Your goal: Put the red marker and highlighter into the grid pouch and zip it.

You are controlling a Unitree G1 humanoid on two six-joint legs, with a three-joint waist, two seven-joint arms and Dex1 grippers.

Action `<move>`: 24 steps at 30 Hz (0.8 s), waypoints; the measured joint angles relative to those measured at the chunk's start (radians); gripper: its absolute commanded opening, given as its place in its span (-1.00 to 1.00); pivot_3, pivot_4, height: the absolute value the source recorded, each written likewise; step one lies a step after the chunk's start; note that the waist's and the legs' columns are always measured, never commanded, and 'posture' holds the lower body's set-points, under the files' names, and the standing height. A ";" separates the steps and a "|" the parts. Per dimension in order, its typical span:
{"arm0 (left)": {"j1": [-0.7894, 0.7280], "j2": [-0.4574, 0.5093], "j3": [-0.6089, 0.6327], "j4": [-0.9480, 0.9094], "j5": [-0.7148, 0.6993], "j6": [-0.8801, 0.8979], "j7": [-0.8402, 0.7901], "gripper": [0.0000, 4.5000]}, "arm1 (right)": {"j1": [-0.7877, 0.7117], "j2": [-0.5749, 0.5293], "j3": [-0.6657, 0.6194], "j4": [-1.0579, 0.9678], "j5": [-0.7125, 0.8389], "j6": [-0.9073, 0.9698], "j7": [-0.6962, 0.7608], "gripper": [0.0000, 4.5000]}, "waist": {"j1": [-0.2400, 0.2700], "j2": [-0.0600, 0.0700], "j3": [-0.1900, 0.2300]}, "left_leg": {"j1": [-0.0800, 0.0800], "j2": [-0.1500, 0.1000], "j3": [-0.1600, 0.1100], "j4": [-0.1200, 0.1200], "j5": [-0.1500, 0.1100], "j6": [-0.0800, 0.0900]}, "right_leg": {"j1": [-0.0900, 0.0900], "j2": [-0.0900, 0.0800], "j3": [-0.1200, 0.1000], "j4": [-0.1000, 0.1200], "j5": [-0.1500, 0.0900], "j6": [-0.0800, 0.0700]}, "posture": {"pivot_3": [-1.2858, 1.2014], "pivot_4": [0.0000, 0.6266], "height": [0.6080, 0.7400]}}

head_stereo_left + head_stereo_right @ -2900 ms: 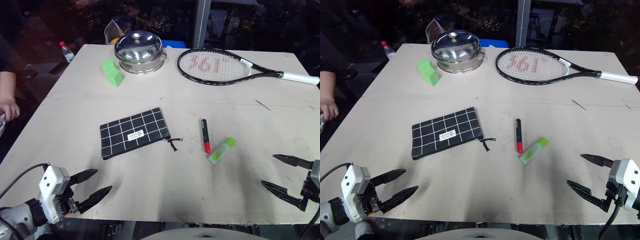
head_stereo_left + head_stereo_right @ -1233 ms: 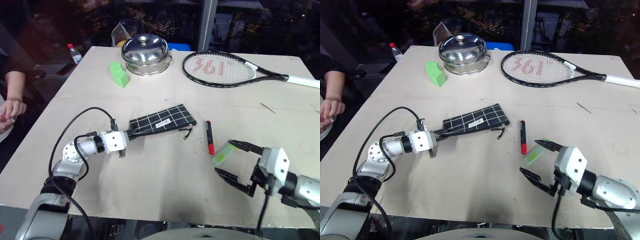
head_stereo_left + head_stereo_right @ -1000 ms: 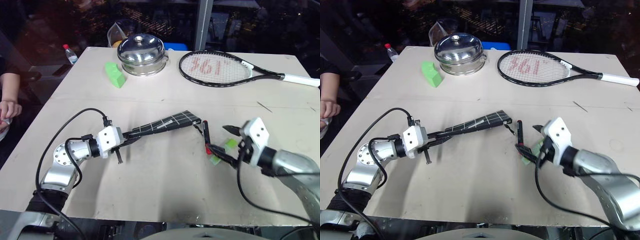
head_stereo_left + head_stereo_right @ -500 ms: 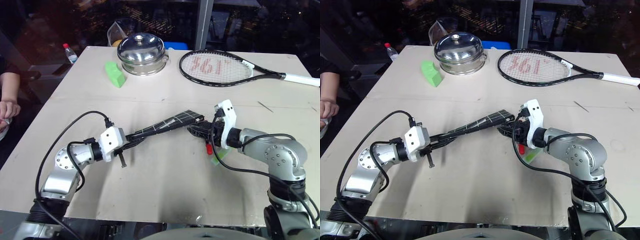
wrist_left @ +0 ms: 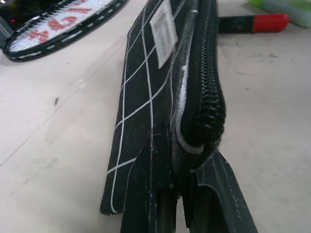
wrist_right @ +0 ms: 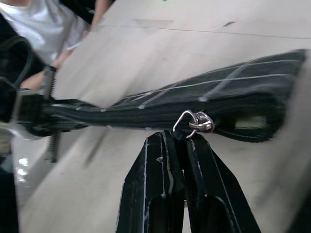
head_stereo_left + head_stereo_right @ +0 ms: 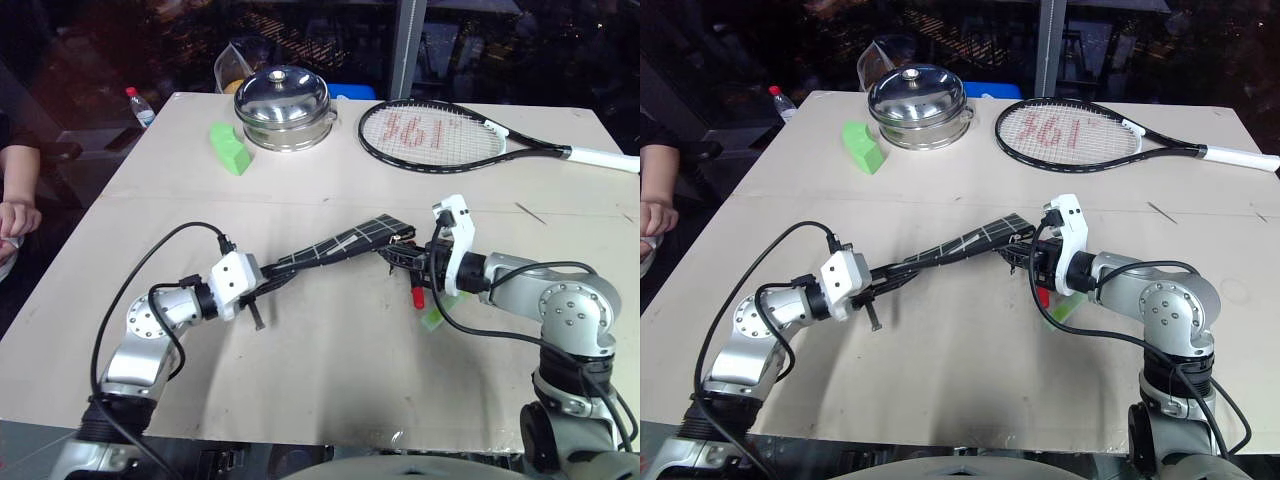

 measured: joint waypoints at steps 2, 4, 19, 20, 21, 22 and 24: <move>-0.034 -0.023 -0.002 0.006 0.011 0.013 0.013 -1.00 | -0.016 0.017 -0.005 0.000 0.016 0.019 -0.012 -0.94 | -0.001 0.000 0.000 | 0.000 0.000 0.000 0.000 0.000 0.000 | 0.000 0.000 0.000 0.000 0.000 0.000 | 0.03 -0.52 1.00; -0.059 -0.044 -0.006 0.005 0.029 0.026 0.031 -1.00 | -0.040 0.036 -0.008 0.007 0.032 0.032 -0.025 -0.94 | -0.002 0.000 0.000 | 0.000 0.000 0.000 0.000 0.000 0.000 | 0.000 0.000 0.000 0.000 0.000 0.000 | 0.03 -0.52 1.00; -0.069 -0.066 -0.067 0.020 0.127 -0.076 0.028 -1.00 | -0.124 0.067 -0.037 0.108 0.039 0.089 -0.071 -0.94 | -0.004 0.000 0.000 | 0.000 0.000 0.001 -0.003 0.000 0.000 | 0.000 0.000 0.000 -0.001 0.000 0.000 | 0.03 -0.52 1.00; -0.053 -0.051 -0.064 0.018 0.118 -0.092 0.009 -1.00 | -0.124 0.054 -0.054 0.116 0.039 0.091 -0.071 -0.94 | -0.004 0.000 0.000 | 0.000 0.000 0.001 -0.003 0.000 0.000 | -0.001 0.000 0.000 -0.001 0.000 0.000 | 0.03 -0.52 1.00; -0.036 -0.032 -0.062 0.016 0.108 -0.105 -0.015 -1.00 | -0.124 0.034 -0.077 0.128 0.039 0.094 -0.071 -0.94 | -0.004 0.000 0.000 | 0.000 0.000 0.001 -0.003 0.000 0.000 | -0.001 -0.001 0.000 -0.001 0.000 0.000 | 0.03 -0.52 1.00; -0.026 -0.024 -0.061 0.014 0.102 -0.112 -0.030 -1.00 | -0.123 0.025 -0.087 0.132 0.038 0.097 -0.071 -0.94 | -0.004 0.001 0.001 | 0.000 0.000 0.001 -0.003 0.000 0.000 | -0.001 -0.001 0.000 -0.001 0.000 0.000 | 0.03 -0.52 1.00; -0.022 -0.018 -0.063 0.004 0.085 -0.112 -0.060 -1.00 | -0.121 0.018 -0.087 0.132 0.041 0.112 -0.067 -0.94 | -0.004 0.001 0.001 | 0.000 0.000 0.001 -0.003 0.000 0.000 | -0.001 -0.001 0.000 -0.001 0.000 0.000 | 0.03 -0.52 1.00</move>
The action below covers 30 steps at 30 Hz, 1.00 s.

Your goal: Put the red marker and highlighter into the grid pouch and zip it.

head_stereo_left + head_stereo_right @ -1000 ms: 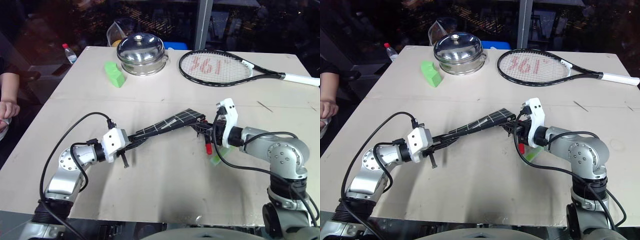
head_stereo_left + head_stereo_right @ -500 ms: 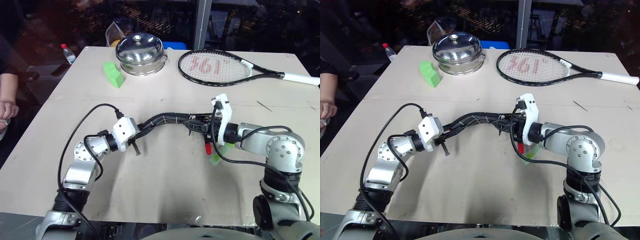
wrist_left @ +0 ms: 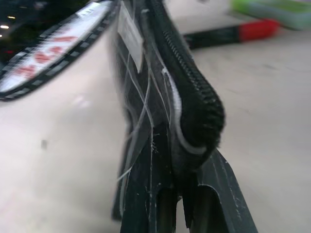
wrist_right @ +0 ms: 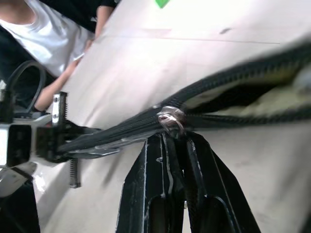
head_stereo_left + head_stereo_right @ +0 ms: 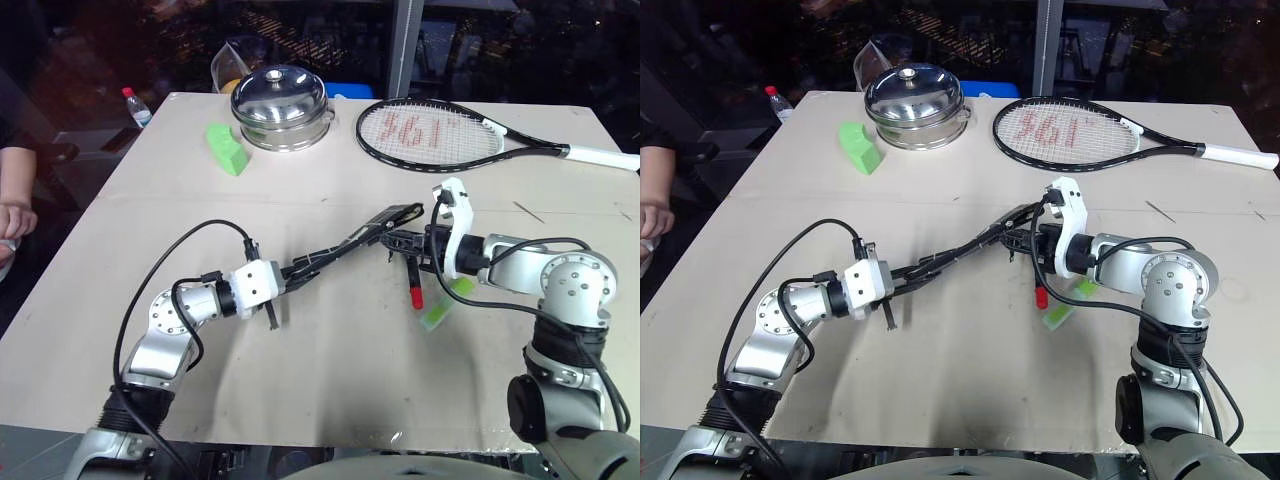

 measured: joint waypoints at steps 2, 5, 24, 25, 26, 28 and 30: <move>0.000 0.006 -0.003 -0.013 -0.014 0.008 -0.020 -1.00 | 0.007 -0.008 -0.001 -0.005 0.006 0.011 0.006 -0.94 | 0.000 0.000 0.000 | 0.000 0.000 0.000 0.000 0.000 0.000 | 0.000 0.000 0.000 0.000 0.000 0.000 | 0.03 -0.52 1.00; -0.001 0.007 -0.010 -0.038 -0.022 0.043 -0.037 -1.00 | 0.027 -0.018 -0.001 -0.014 0.016 0.024 0.012 -0.94 | 0.000 0.000 0.000 | -0.001 0.000 0.000 0.000 0.000 0.000 | 0.000 0.000 0.000 -0.001 0.000 0.000 | 0.03 -0.52 1.00; -0.040 -0.040 -0.064 -0.078 -0.046 0.179 -0.065 -1.00 | 0.153 -0.077 -0.121 -0.115 0.225 0.103 -0.023 -0.94 | 0.001 0.002 0.002 | -0.001 0.000 0.000 -0.001 0.000 0.000 | 0.000 0.000 0.001 -0.002 -0.001 0.001 | 0.03 -0.52 1.00; -0.041 -0.042 -0.066 -0.078 -0.045 0.179 -0.065 -1.00 | 0.163 -0.089 -0.123 -0.117 0.249 0.103 -0.031 -0.94 | 0.001 0.002 0.002 | -0.001 0.000 0.000 -0.001 0.000 0.000 | 0.000 0.000 0.001 -0.002 -0.001 0.001 | 0.03 -0.52 1.00; -0.041 -0.043 -0.066 -0.078 -0.045 0.179 -0.065 -1.00 | 0.170 -0.096 -0.126 -0.118 0.269 0.103 -0.034 -0.94 | 0.001 0.002 0.002 | -0.001 0.000 0.000 -0.001 0.000 0.000 | 0.000 0.000 0.001 -0.002 -0.001 0.001 | 0.03 -0.52 1.00; -0.043 -0.050 -0.068 -0.077 -0.038 0.179 -0.063 -1.00 | 0.184 -0.113 -0.133 -0.119 0.322 0.103 -0.053 -0.94 | 0.001 0.002 0.002 | -0.001 0.000 0.000 -0.001 0.000 0.000 | 0.000 0.000 0.001 -0.002 -0.001 0.002 | 0.03 -0.52 1.00; -0.044 -0.053 -0.070 -0.077 -0.034 0.178 -0.060 -1.00 | 0.202 -0.137 -0.132 -0.120 0.382 0.098 -0.079 -0.94 | 0.001 0.002 0.002 | -0.001 0.000 0.000 -0.001 0.000 0.000 | 0.000 0.000 0.001 -0.002 -0.001 0.002 | 0.03 -0.52 1.00</move>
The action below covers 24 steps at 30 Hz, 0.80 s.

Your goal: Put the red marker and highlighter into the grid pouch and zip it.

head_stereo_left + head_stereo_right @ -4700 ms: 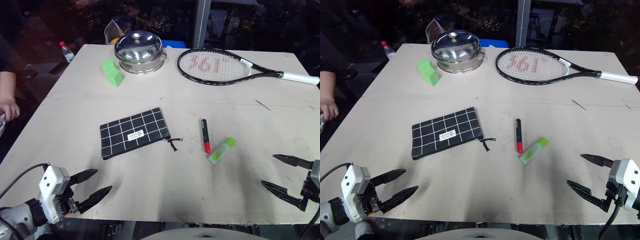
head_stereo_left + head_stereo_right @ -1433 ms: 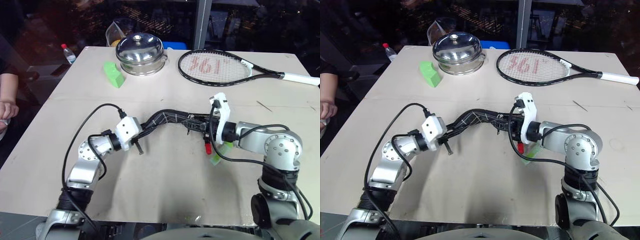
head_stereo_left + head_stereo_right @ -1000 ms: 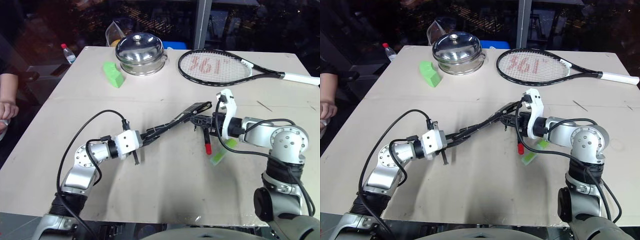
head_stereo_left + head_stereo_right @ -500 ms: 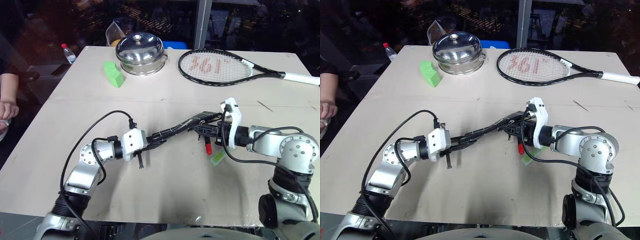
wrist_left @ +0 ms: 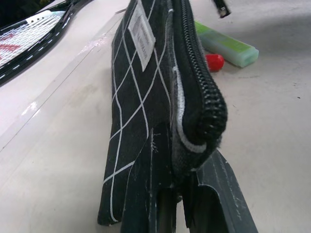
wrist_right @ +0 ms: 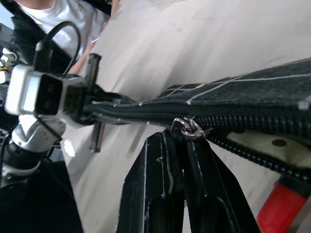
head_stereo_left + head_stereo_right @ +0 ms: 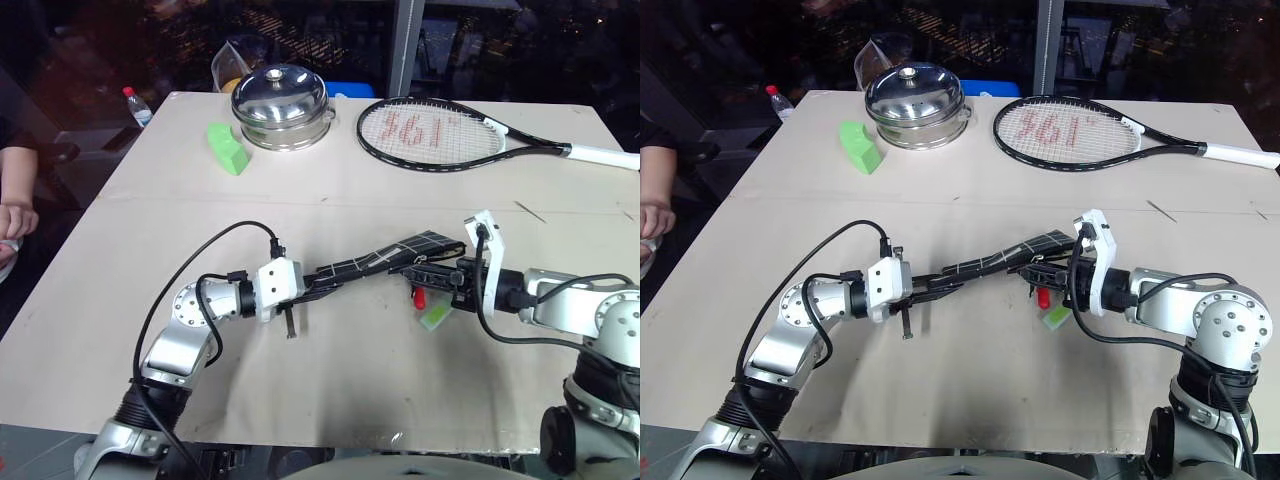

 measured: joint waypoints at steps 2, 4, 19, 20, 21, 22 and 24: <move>0.000 -0.002 -0.001 0.000 0.007 -0.002 0.003 -1.00 | 0.016 -0.016 0.007 0.002 0.049 -0.018 -0.026 -0.94 | 0.000 0.000 0.000 | 0.000 0.000 0.000 0.000 0.000 0.000 | 0.000 0.000 0.000 0.000 0.000 0.001 | 0.03 -0.52 1.00; 0.000 -0.002 -0.005 0.001 0.018 -0.005 0.007 -1.00 | 0.033 -0.041 0.030 0.008 0.119 -0.055 -0.060 -0.94 | 0.000 0.000 0.000 | 0.000 0.000 0.000 0.000 0.000 0.000 | 0.000 0.000 0.000 0.000 -0.001 0.001 | 0.03 -0.52 1.00; -0.007 -0.031 -0.017 0.002 0.035 0.010 0.044 -1.00 | 0.066 -0.186 0.258 0.056 0.327 -0.316 -0.203 -0.94 | 0.002 -0.002 0.002 | -0.001 0.000 0.000 0.000 0.000 0.000 | -0.001 0.000 0.000 -0.001 -0.001 0.003 | 0.03 -0.52 1.00; -0.005 -0.032 -0.017 0.002 0.035 0.011 0.045 -1.00 | 0.070 -0.193 0.265 0.056 0.336 -0.327 -0.207 -0.94 | 0.002 -0.002 0.002 | -0.001 0.000 0.000 0.000 0.000 0.000 | -0.001 0.000 0.000 -0.001 -0.001 0.003 | 0.03 -0.52 1.00; -0.001 -0.033 -0.017 0.002 0.035 0.012 0.047 -1.00 | 0.074 -0.205 0.278 0.056 0.349 -0.342 -0.212 -0.94 | 0.002 -0.002 0.003 | -0.001 0.000 0.000 0.000 0.000 0.000 | -0.001 0.000 0.000 -0.001 -0.001 0.003 | 0.03 -0.52 1.00; 0.001 -0.035 -0.017 0.002 0.035 0.012 0.051 -1.00 | 0.077 -0.213 0.288 0.056 0.358 -0.355 -0.215 -0.94 | 0.002 -0.002 0.003 | -0.001 0.000 0.000 0.000 0.000 0.000 | -0.001 0.000 0.000 -0.001 -0.001 0.003 | 0.03 -0.52 1.00; 0.002 -0.042 -0.017 0.002 0.035 0.019 0.060 -1.00 | 0.076 -0.223 0.309 0.055 0.372 -0.381 -0.224 -0.94 | 0.002 -0.003 0.003 | -0.001 0.000 0.000 0.000 0.000 0.000 | -0.001 0.000 0.000 -0.001 -0.002 0.003 | 0.03 -0.52 1.00</move>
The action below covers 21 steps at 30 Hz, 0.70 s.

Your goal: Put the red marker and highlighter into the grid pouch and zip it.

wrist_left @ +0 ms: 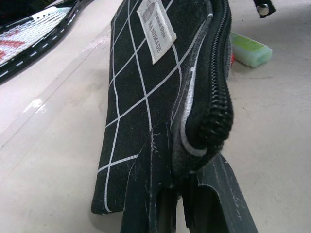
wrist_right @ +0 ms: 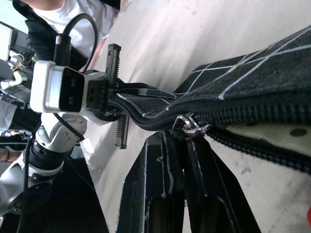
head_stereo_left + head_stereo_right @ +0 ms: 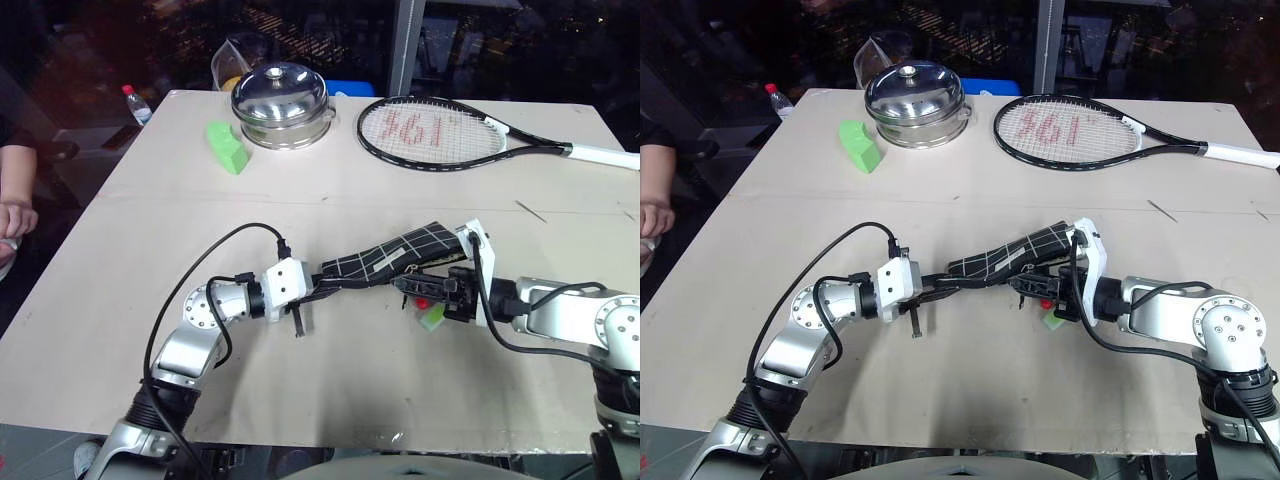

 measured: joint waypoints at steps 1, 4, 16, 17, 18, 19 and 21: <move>0.000 -0.003 0.000 0.000 0.000 0.004 0.005 -1.00 | -0.001 -0.003 0.009 0.000 0.009 -0.012 -0.005 -0.94 | 0.000 0.000 0.000 | 0.000 0.000 0.000 0.000 0.000 0.000 | 0.000 0.000 0.000 0.000 0.000 0.000 | 0.03 -0.52 1.00; -0.002 -0.025 0.000 0.000 0.001 0.024 0.028 -1.00 | -0.012 -0.010 0.047 -0.007 0.030 -0.048 -0.015 -0.94 | 0.000 -0.001 0.000 | -0.001 0.000 0.000 0.000 0.000 0.000 | 0.000 0.000 0.000 0.000 0.000 0.000 | 0.03 -0.52 1.00; 0.039 -0.070 0.019 -0.059 -0.079 0.118 0.066 -1.00 | -0.015 -0.075 0.087 -0.009 0.054 -0.118 -0.028 -0.94 | 0.001 -0.002 0.001 | -0.003 0.000 -0.001 0.000 0.000 0.000 | -0.001 0.000 -0.001 -0.001 0.000 0.000 | 0.03 -0.52 1.00; 0.040 -0.068 0.025 -0.069 -0.086 0.126 0.066 -1.00 | -0.015 -0.079 0.087 -0.009 0.054 -0.122 -0.027 -0.94 | 0.001 -0.002 0.001 | -0.003 0.000 -0.001 0.000 0.000 0.000 | -0.001 0.000 -0.001 -0.001 0.000 0.000 | 0.03 -0.52 1.00; 0.040 -0.067 0.032 -0.079 -0.093 0.135 0.067 -1.00 | -0.015 -0.080 0.088 -0.009 0.054 -0.125 -0.027 -0.94 | 0.001 -0.002 0.001 | -0.003 0.000 -0.001 0.000 0.000 0.000 | -0.001 0.000 -0.001 -0.001 0.000 0.000 | 0.03 -0.52 1.00; 0.040 -0.066 0.034 -0.084 -0.098 0.140 0.069 -1.00 | -0.015 -0.080 0.090 -0.009 0.054 -0.128 -0.027 -0.94 | 0.001 -0.002 0.001 | -0.003 0.000 -0.001 0.000 0.000 0.000 | -0.001 0.000 -0.001 -0.001 0.000 0.000 | 0.03 -0.52 1.00; 0.041 -0.066 0.038 -0.094 -0.104 0.159 0.074 -1.00 | -0.015 -0.081 0.098 -0.009 0.054 -0.135 -0.026 -0.94 | 0.001 -0.002 0.002 | -0.003 0.000 -0.001 0.000 0.000 0.000 | -0.001 0.000 -0.001 -0.001 0.000 0.000 | 0.03 -0.52 1.00</move>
